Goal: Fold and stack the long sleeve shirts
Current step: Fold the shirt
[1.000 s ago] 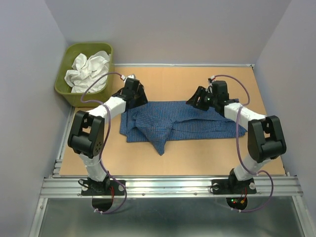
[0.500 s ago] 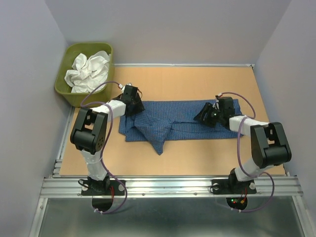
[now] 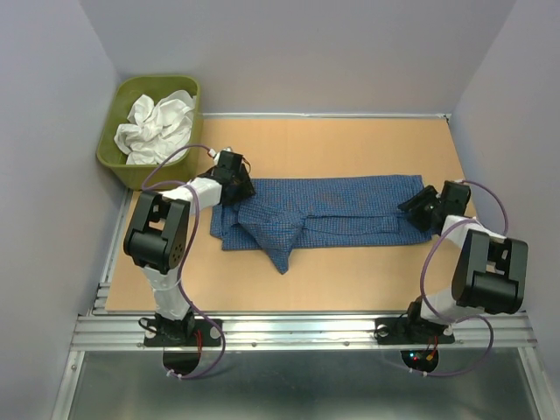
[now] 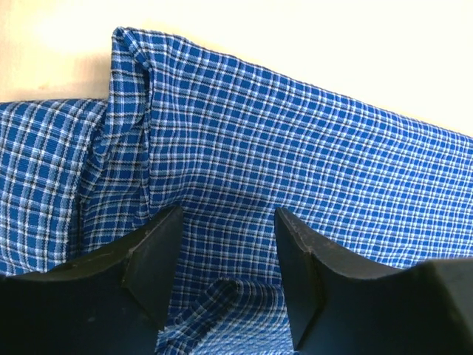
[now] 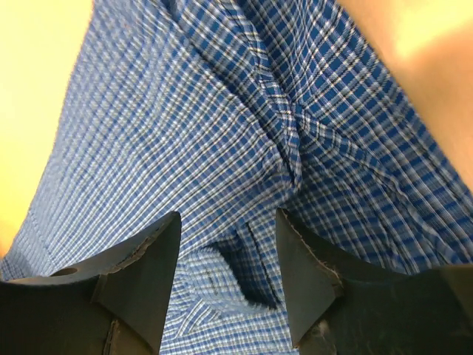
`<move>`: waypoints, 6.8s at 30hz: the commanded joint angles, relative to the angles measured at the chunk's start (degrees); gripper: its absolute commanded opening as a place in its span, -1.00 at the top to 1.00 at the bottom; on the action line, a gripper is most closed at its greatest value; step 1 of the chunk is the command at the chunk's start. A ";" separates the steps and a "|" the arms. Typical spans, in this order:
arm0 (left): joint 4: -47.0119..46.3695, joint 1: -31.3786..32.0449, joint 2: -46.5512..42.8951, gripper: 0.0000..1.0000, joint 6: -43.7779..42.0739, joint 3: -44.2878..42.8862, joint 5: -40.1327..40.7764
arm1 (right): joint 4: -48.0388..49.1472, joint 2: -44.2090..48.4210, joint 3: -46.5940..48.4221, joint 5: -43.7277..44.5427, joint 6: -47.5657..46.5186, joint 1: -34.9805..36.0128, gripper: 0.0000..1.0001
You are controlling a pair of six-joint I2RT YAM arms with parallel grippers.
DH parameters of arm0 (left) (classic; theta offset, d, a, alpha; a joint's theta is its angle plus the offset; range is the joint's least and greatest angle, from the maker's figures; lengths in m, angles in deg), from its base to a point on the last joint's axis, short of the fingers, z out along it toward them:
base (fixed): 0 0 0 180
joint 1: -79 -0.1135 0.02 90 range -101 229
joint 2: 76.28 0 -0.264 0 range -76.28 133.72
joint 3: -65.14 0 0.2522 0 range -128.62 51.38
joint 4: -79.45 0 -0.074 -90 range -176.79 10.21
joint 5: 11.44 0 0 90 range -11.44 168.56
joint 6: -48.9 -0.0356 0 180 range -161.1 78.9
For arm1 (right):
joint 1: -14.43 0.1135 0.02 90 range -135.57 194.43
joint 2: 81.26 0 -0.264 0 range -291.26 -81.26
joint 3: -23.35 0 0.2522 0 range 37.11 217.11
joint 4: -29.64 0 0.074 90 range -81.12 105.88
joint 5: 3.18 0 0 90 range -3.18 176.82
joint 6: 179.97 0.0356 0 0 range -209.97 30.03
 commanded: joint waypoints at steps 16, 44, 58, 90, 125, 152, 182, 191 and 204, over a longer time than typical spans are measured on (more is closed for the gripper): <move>4.51 -0.44 -32.51 -0.91 -14.25 4.74 10.65 | -7.16 5.11 13.05 -13.34 -24.08 36.95 -0.46; -1.73 -0.79 -43.07 -0.89 -17.52 21.10 23.40 | -18.58 -14.51 28.18 -34.54 -50.55 50.77 0.53; -1.82 -0.79 -43.34 -0.88 -17.26 20.93 23.32 | -37.57 0.70 41.09 -12.13 -50.46 51.38 0.99; -2.26 -0.79 -44.92 -0.57 -15.68 20.75 19.46 | -58.93 -2.99 52.78 -7.63 -48.62 72.38 0.99; 3.81 8.01 -11.78 -0.12 -0.03 11.52 8.03 | -62.01 -4.39 50.41 4.98 -47.57 73.36 0.99; 7.58 2.29 -13.10 -0.40 -5.65 2.47 6.53 | -56.39 -29.26 64.19 8.87 -33.60 37.85 0.78; -0.76 0.00 -34.99 -0.77 -14.18 15.65 13.03 | -13.08 1.05 12.72 -6.75 -14.18 18.42 -0.59; -0.33 0.00 -34.46 -0.76 -14.09 15.21 14.35 | 2.23 1.76 0.76 -11.59 -3.54 18.42 -0.59; -0.06 -0.09 -33.84 -0.76 -13.83 14.95 14.70 | 9.27 -1.66 -0.83 -19.06 -1.16 18.51 -0.57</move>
